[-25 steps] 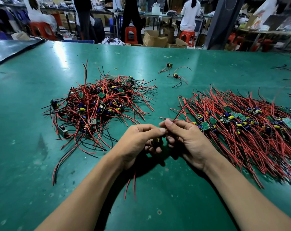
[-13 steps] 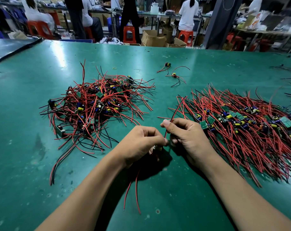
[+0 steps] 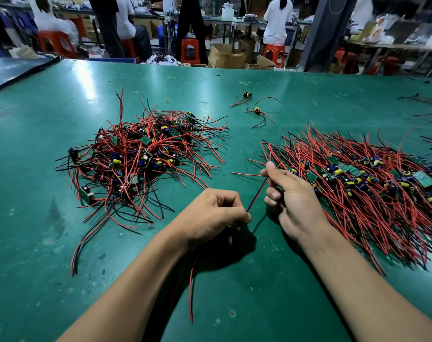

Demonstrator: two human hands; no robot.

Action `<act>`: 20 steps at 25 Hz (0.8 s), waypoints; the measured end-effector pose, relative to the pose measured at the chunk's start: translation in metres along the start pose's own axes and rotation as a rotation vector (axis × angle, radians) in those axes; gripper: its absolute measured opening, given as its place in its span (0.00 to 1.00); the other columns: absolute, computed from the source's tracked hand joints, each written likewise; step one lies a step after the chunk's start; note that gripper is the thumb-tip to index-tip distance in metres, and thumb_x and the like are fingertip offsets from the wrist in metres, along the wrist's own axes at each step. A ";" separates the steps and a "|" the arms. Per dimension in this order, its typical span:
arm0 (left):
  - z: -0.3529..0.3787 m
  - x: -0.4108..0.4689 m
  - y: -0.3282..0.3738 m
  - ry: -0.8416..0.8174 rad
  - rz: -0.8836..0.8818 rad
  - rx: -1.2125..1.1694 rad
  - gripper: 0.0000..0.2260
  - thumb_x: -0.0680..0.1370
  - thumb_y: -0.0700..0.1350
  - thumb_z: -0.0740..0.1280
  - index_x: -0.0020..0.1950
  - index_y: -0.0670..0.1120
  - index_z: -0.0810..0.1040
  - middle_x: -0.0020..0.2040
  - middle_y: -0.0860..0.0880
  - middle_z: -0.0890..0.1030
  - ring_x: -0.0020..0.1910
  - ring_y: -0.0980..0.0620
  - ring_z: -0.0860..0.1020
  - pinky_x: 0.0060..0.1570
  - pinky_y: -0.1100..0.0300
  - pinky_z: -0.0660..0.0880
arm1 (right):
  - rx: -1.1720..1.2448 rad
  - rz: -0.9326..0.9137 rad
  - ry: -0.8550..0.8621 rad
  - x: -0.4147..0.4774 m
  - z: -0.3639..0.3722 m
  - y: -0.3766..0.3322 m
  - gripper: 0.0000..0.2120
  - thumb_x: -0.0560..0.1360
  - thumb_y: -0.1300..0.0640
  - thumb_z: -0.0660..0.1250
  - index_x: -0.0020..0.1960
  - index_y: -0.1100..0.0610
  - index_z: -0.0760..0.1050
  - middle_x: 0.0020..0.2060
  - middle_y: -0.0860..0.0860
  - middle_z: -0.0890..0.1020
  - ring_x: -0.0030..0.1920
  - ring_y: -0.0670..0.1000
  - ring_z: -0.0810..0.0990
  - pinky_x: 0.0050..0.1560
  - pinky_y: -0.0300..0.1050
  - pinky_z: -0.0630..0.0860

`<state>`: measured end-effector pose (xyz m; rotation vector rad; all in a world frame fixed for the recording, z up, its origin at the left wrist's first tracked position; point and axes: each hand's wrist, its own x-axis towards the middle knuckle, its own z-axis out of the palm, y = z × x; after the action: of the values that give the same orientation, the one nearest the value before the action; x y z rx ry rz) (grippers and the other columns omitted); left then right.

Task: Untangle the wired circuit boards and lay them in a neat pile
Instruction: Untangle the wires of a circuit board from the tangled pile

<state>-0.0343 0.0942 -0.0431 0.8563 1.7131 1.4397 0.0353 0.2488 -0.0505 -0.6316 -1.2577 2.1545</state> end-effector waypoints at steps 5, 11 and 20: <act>0.001 0.002 -0.003 -0.004 0.018 0.005 0.13 0.74 0.35 0.70 0.31 0.44 0.75 0.28 0.46 0.75 0.22 0.52 0.72 0.25 0.64 0.71 | 0.125 0.110 0.049 0.000 -0.004 -0.009 0.15 0.80 0.53 0.65 0.38 0.59 0.74 0.27 0.47 0.67 0.19 0.41 0.61 0.19 0.33 0.57; 0.002 0.003 -0.008 0.069 0.040 -0.046 0.11 0.74 0.38 0.72 0.33 0.44 0.76 0.27 0.48 0.74 0.23 0.51 0.74 0.29 0.60 0.71 | 0.013 0.006 0.015 -0.001 -0.003 -0.005 0.17 0.76 0.44 0.68 0.42 0.59 0.77 0.28 0.47 0.70 0.21 0.43 0.62 0.21 0.35 0.59; -0.007 0.008 -0.002 0.247 -0.051 -0.769 0.09 0.78 0.39 0.65 0.55 0.37 0.78 0.43 0.40 0.84 0.36 0.47 0.83 0.43 0.58 0.81 | -0.866 -0.355 -0.204 -0.013 -0.003 0.016 0.04 0.78 0.59 0.70 0.46 0.55 0.83 0.35 0.45 0.84 0.35 0.47 0.81 0.36 0.41 0.76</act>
<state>-0.0447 0.0975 -0.0451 0.2174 1.1546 2.0161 0.0428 0.2358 -0.0651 -0.4570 -2.2391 1.3480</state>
